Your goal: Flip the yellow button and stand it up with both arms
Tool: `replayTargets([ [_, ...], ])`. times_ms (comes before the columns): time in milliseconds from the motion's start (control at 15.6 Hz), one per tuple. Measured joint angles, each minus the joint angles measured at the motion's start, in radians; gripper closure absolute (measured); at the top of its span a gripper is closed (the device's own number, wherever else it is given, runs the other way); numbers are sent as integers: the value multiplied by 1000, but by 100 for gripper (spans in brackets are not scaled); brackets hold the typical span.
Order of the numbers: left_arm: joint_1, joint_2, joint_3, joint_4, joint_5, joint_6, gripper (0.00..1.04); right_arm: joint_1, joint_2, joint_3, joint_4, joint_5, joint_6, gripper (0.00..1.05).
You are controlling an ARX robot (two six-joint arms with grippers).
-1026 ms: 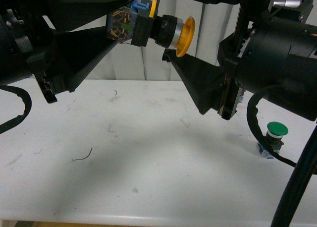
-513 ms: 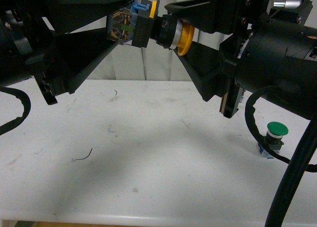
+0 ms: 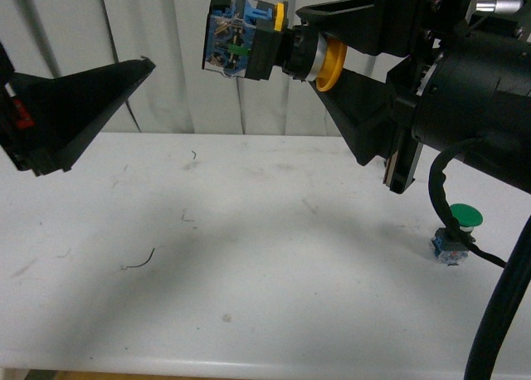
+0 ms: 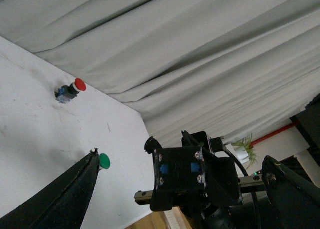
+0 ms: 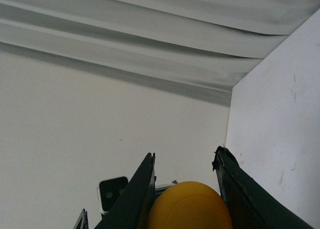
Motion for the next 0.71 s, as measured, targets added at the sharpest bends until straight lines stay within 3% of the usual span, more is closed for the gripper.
replayTargets([
  [257, 153, -293, -114, -260, -8, 97, 7, -24, -3, 19, -1, 11, 1, 71],
  [513, 251, -777, -167, -734, -151, 417, 7, -43, -11, 38, 0, 20, 0, 71],
  [577, 254, -894, -173, -874, -200, 513, 7, -43, -14, 39, -1, 22, 0, 71],
  [706, 148, -1087, -222, -1027, -502, 815, 29, -43, -18, 39, -1, 24, -3, 71],
])
